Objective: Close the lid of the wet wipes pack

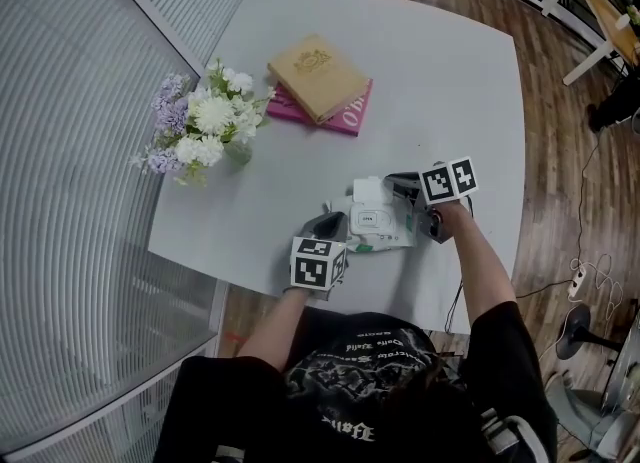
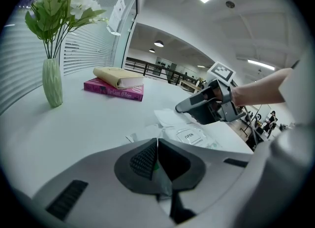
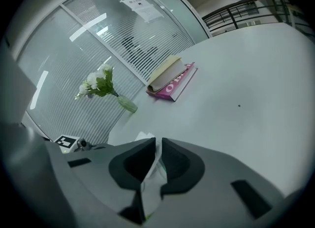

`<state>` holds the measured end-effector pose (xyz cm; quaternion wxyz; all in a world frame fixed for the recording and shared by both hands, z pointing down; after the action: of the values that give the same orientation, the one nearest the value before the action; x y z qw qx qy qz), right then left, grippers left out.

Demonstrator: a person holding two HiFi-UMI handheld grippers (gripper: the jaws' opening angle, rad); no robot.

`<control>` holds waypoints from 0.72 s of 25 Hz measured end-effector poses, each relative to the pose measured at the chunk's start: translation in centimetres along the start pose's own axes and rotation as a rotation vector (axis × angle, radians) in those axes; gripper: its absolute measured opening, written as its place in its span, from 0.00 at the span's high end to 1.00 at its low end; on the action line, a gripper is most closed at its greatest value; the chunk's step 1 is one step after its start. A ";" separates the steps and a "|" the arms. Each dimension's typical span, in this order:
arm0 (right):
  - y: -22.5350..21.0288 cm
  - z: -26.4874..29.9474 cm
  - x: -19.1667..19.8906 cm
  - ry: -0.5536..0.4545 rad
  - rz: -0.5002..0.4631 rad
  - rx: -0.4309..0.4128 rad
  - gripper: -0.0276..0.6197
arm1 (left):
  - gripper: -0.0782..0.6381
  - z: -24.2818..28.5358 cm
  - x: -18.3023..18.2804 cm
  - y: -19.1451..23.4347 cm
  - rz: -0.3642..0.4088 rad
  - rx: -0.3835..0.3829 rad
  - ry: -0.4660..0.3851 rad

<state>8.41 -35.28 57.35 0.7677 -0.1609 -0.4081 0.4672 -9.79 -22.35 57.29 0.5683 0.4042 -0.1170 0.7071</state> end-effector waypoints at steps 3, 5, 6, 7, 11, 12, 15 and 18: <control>0.8 -0.8 -0.3 -0.030 -0.012 -0.011 0.90 | 0.88 0.0 0.0 0.0 0.006 0.005 -0.001; 1.3 -1.3 -0.5 -0.044 -0.016 -0.027 0.91 | 0.88 -0.1 0.0 0.0 0.016 0.001 -0.003; 1.6 -1.5 -0.5 -0.049 -0.020 -0.032 0.91 | 0.88 -0.1 0.0 -0.1 0.030 -0.005 -0.005; 1.9 -1.7 -0.5 -0.054 -0.029 -0.032 0.91 | 0.88 -0.1 0.1 -0.2 0.047 -0.012 -0.009; 3.1 -2.4 -0.3 -0.076 -0.064 -0.020 0.91 | 0.88 -0.1 0.1 -0.3 0.056 -0.020 -0.022; 3.4 -2.6 -0.1 -0.086 -0.064 -0.018 0.91 | 0.88 -0.2 0.2 -0.3 0.052 -0.018 -0.020; 4.2 -3.0 0.7 -0.130 -0.063 0.001 0.90 | 0.88 -0.3 0.2 -0.4 0.052 -0.024 -0.019; 4.6 -3.3 1.3 -0.166 -0.066 0.015 0.89 | 0.88 -0.1 0.1 -0.4 0.055 -0.028 -0.022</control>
<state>8.54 -31.34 53.02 0.7473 -0.1025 -0.4719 0.4565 -9.50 -22.07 57.18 0.5529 0.4009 -0.1441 0.7161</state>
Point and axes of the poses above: the fingertips, and each gripper's own axes: z forward along the fingers, y to its left, x out of its underside, the point moved 8 cm from there along -z, backward along the fingers, and after that the axes turned 1 degree about x, right-handed, at the moved point
